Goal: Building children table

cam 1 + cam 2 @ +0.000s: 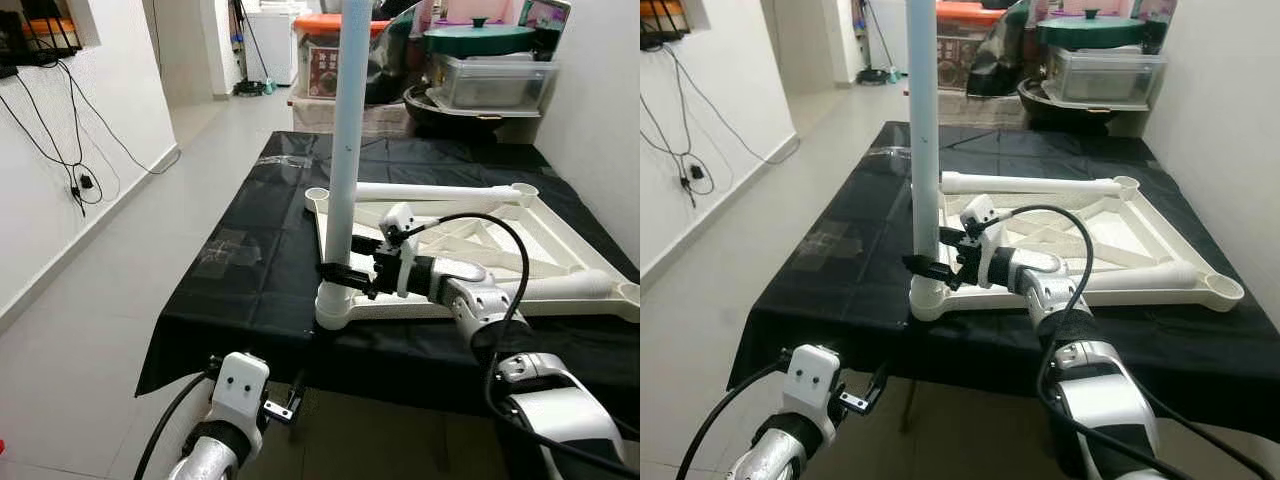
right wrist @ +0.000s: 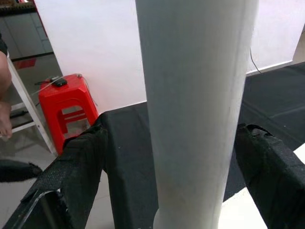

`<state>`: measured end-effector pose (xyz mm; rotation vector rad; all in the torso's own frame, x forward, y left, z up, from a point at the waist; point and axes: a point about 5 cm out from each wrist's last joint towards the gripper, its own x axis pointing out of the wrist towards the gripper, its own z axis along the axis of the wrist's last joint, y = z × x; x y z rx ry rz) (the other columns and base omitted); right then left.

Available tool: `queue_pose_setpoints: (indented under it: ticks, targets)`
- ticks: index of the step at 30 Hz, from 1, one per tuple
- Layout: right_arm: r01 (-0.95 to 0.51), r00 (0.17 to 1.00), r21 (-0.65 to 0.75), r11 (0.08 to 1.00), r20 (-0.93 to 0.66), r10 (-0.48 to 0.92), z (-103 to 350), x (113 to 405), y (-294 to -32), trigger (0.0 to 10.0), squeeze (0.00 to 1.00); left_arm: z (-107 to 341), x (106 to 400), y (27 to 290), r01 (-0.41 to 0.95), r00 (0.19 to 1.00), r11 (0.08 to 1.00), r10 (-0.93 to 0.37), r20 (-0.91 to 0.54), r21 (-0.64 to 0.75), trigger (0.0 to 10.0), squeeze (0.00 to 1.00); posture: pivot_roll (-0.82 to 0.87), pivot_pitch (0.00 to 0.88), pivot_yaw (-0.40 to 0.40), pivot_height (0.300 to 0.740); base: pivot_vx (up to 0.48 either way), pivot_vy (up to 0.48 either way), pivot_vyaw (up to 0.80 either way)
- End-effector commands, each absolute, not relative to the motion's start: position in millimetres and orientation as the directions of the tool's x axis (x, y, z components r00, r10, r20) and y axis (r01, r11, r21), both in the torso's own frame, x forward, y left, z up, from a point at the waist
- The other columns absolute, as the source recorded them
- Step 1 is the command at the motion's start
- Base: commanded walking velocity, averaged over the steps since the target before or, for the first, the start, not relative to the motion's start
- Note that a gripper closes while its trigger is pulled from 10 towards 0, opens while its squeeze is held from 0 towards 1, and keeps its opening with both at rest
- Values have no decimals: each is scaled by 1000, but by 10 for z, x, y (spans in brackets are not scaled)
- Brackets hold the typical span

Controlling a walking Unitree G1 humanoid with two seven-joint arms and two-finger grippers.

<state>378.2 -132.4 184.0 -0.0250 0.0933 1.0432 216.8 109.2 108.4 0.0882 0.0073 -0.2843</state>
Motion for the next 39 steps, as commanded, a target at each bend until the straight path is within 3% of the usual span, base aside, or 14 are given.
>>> queue_pose_setpoints:
  ticks: [1, 8, 30, 31, 36, 38, 39]
  targets:
    - [-865, 498, 11, 501, -89, 862, 1870, 3803, -1267, 10000, 0, 1142, 2170, 1087, 271, 962, 957, -274, 15, 105, 10000, 0, 54, 0, -56, 740, 0, 0, 0]
    - [-863, 504, 9, 506, -82, 860, 1897, 3830, -1205, 10000, 0, 1243, 2136, 1064, 265, 958, 959, -273, 84, 99, 10000, 0, 56, 0, -66, 740, 0, 0, 0]
    - [-822, 569, 18, 570, -32, 822, 1962, 3911, -1017, 10000, 0, 1235, 2090, 1022, 255, 960, 960, -265, 87, 112, 10000, 0, 60, 0, -83, 740, 0, 0, 0]
    - [-817, 575, 18, 576, -31, 818, 1963, 3916, -1019, 7333, 0, 1236, 2089, 1020, 255, 960, 960, -265, 88, 114, 10000, 0, 60, 0, -86, 740, 0, 0, 0]
    - [-812, 583, 18, 583, -30, 812, 1961, 3921, -1016, 7059, 0, 1234, 2088, 1014, 257, 959, 959, -268, 86, 118, 10000, 0, 61, 0, -86, 740, 0, 0, 0]
    - [-809, 587, 19, 588, -27, 809, 1959, 3924, -1005, 7961, 0, 1231, 2086, 1013, 259, 959, 959, -270, 86, 120, 10000, 0, 63, 0, -85, 740, 0, 0, 0]
    - [-808, 588, 20, 589, -25, 808, 1960, 3925, -999, 5137, 0, 1230, 2086, 1013, 260, 959, 958, -271, 85, 121, 10000, 0, 63, 0, -84, 740, 0, 0, 0]
